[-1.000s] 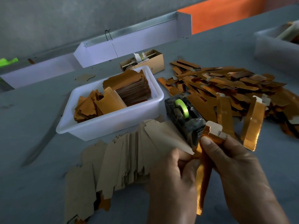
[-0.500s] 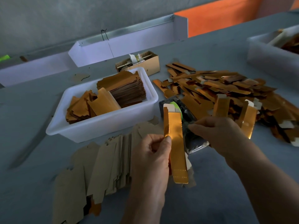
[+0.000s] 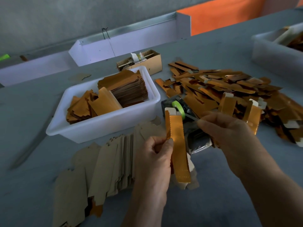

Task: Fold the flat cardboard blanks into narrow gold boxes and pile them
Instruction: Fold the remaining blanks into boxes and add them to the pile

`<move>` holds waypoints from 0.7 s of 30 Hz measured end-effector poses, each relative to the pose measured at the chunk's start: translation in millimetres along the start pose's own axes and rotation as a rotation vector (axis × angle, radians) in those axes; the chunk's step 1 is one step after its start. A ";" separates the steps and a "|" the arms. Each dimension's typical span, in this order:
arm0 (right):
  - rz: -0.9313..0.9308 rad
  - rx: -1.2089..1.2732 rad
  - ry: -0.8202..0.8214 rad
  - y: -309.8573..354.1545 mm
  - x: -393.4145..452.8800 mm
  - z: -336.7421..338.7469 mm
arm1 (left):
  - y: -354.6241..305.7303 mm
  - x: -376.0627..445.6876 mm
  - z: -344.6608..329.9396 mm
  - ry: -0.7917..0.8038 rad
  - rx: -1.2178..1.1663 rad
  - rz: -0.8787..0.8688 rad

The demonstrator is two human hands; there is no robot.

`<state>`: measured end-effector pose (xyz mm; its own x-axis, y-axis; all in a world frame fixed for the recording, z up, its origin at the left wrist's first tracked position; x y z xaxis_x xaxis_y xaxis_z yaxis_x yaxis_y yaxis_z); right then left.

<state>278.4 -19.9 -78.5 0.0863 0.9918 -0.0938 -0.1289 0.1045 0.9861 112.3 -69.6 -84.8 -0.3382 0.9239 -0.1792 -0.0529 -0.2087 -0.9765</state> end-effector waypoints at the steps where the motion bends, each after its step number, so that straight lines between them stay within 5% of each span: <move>1: 0.040 -0.073 -0.034 0.3 -2.4 2.5 | -0.2 0.1 0.3 0.006 -0.008 0.000; 8: 0.192 -0.344 -0.128 -0.8 -12.6 0.6 | -14.7 0.2 -13.5 0.090 -0.066 -0.073; 21: 0.242 -0.360 -0.194 -7.3 -17.4 -2.3 | -15.0 14.4 -44.2 0.164 0.040 -0.108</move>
<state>275.6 -37.7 -84.4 0.1902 0.9625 0.1934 -0.4988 -0.0750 0.8635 149.7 -39.0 -78.1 -0.1715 0.9807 -0.0935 -0.1187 -0.1148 -0.9863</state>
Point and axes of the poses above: each hand's wrist, its own x-axis towards the middle knuckle, its own z-axis out of the back of the hand, y = z × x, the point moved 5 cm from there along x, towards the middle knuckle
